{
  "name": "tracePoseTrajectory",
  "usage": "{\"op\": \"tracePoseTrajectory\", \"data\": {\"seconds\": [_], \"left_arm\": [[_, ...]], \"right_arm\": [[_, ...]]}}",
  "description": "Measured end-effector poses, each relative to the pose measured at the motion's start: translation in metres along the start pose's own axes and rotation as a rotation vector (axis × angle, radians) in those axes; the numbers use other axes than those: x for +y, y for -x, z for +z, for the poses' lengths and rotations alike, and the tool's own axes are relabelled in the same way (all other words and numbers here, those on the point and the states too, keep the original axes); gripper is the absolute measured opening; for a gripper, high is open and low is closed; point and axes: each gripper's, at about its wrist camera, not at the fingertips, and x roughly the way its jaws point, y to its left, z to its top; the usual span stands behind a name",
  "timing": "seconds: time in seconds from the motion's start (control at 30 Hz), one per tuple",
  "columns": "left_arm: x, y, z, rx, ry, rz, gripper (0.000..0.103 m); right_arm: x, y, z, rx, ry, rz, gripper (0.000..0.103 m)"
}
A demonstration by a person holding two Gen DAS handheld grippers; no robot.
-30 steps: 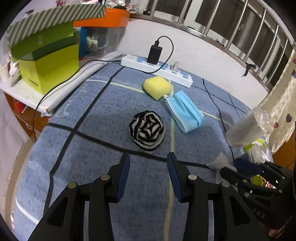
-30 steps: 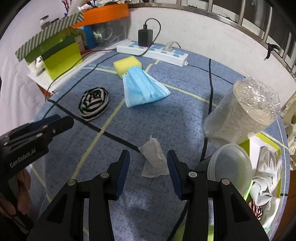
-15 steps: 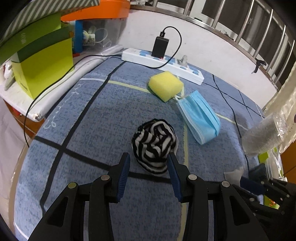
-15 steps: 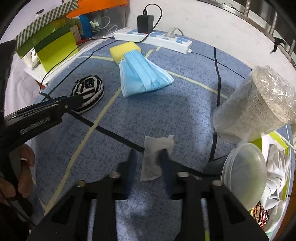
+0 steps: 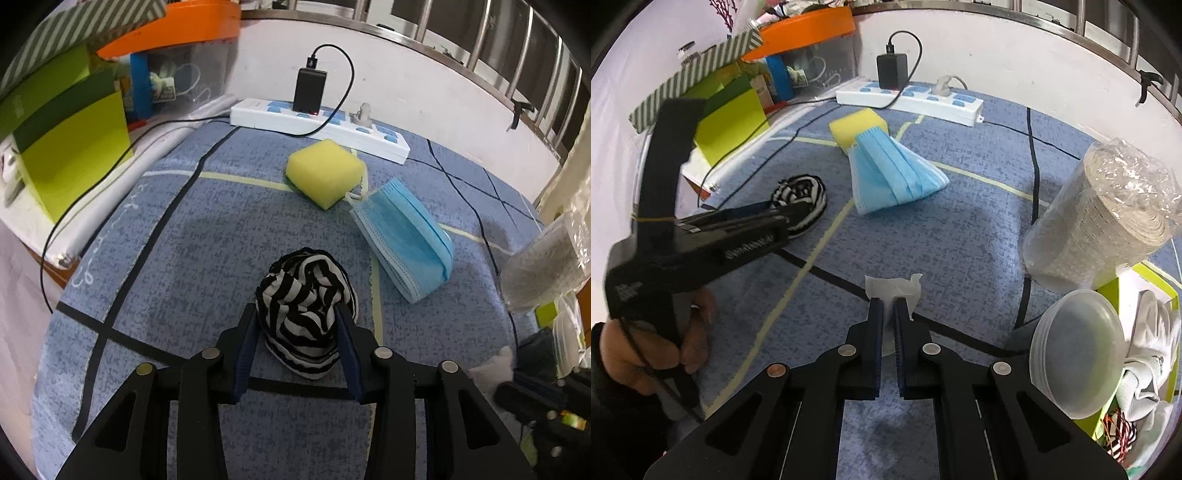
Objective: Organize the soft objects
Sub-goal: 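Grasp the white tissue with the right gripper while the left gripper grasps the black-and-white striped ball, then carry the tissue with the right gripper while the left gripper carries the striped ball over the tray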
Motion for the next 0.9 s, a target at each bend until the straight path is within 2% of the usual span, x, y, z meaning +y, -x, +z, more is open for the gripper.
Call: {"op": "tracePoseTrajectory", "data": {"seconds": [0.03,0.13,0.6,0.9], "left_arm": [[0.000,0.000,0.000,-0.001,-0.002,-0.003,0.023],[0.000,0.004,-0.003,-0.001,0.002,-0.023,0.014],[-0.015,0.063,-0.026,-0.074,0.000,-0.075,0.011],[-0.048,0.113,-0.046,-0.131,-0.052,-0.123,0.011]], "right_arm": [[-0.001,0.002,0.000,-0.005,-0.001,0.004,0.006],[0.000,0.007,-0.001,-0.022,-0.005,0.023,0.006],[0.001,0.043,-0.012,-0.114,-0.017,0.109,0.006],[-0.003,0.084,-0.026,-0.201,-0.022,0.123,0.006]]}}
